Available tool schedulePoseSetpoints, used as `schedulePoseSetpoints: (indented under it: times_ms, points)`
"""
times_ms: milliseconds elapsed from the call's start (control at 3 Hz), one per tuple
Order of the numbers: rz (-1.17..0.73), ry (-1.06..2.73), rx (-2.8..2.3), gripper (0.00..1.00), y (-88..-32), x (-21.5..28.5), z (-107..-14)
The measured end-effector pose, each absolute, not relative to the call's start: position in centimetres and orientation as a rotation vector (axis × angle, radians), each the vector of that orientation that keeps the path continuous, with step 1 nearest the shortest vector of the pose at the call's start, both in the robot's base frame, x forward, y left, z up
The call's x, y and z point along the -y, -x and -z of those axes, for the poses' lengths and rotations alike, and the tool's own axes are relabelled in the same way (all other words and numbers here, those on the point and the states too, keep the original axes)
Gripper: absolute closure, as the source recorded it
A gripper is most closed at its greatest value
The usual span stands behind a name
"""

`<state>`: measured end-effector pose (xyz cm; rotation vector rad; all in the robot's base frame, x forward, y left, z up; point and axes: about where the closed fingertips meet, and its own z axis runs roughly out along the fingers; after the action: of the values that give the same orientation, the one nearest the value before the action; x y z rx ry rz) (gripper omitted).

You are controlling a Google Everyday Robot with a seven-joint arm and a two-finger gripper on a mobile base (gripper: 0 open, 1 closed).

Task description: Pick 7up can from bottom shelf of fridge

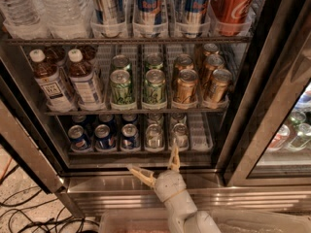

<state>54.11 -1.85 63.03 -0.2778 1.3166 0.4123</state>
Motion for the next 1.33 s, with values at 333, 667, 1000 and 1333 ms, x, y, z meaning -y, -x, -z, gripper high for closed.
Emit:
schedulePoseSetpoints:
  times_ms: [333, 667, 1000, 1333]
  points:
    - [-0.371, 0.274, -1.323, 0.0, -54.0, 2.2, -62.7]
    - [-0.328, 0.262, -1.33, 0.0, -53.9, 2.8, -62.5]
    - [-0.329, 0.235, -1.35, 0.0, -53.8, 3.8, -61.9]
    - [-0.359, 0.214, -1.386, 0.0, -53.8, 3.9, -60.6]
